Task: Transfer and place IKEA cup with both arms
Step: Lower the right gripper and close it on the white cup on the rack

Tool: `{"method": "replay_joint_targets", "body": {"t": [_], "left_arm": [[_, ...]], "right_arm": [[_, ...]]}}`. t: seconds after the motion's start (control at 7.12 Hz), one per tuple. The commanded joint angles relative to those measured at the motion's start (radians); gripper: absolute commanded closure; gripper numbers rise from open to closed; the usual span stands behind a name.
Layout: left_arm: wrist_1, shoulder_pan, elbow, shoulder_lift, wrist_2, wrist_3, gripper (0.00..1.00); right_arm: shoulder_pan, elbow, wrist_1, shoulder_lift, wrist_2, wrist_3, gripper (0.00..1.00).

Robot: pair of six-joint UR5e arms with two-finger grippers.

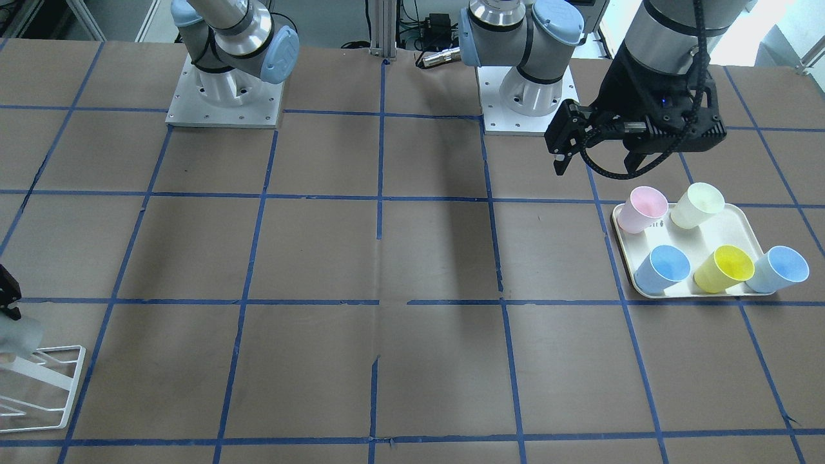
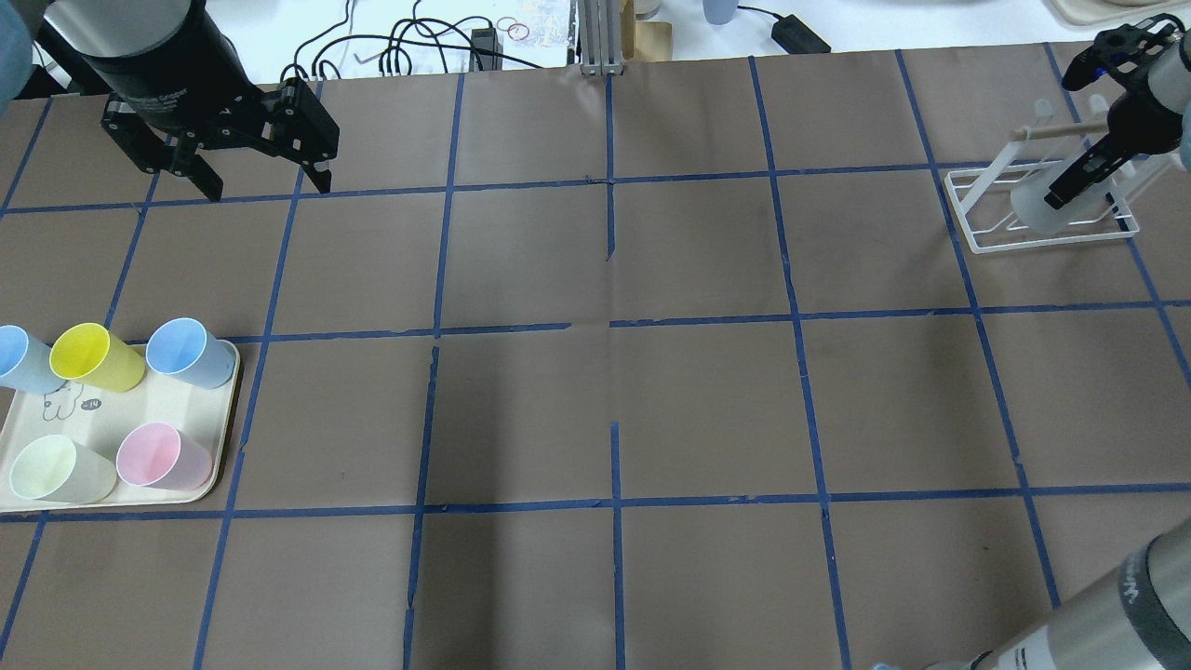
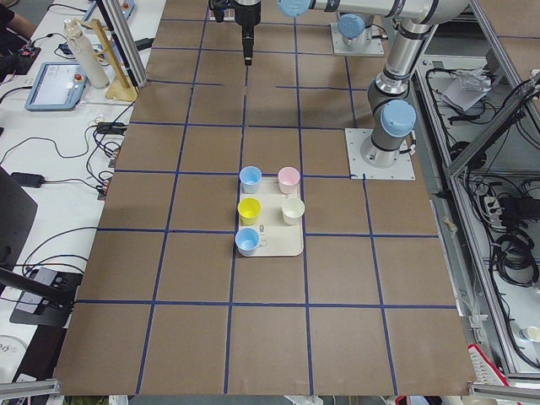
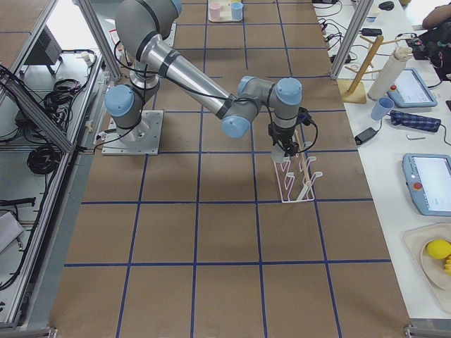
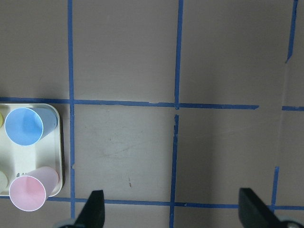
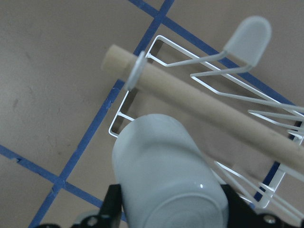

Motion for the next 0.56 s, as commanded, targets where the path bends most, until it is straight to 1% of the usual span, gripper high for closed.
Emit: {"method": "replay_joint_targets", "body": {"t": [0.0,0.28,0.42], "left_arm": [[0.000,0.000,0.001,0.000,0.000,0.000,0.00],[0.000,0.000,-0.001,0.000,0.000,0.000,0.00],[0.000,0.000,0.001,0.000,0.000,0.000,0.00]], "right_arm": [[0.001,-0.063,0.093,-0.003,-0.015,0.000,0.77],[0.001,-0.071,0.139,-0.048,-0.067,0.003,0.77],[0.001,-0.072,0.165,-0.071,-0.067,0.005,0.77]]}}
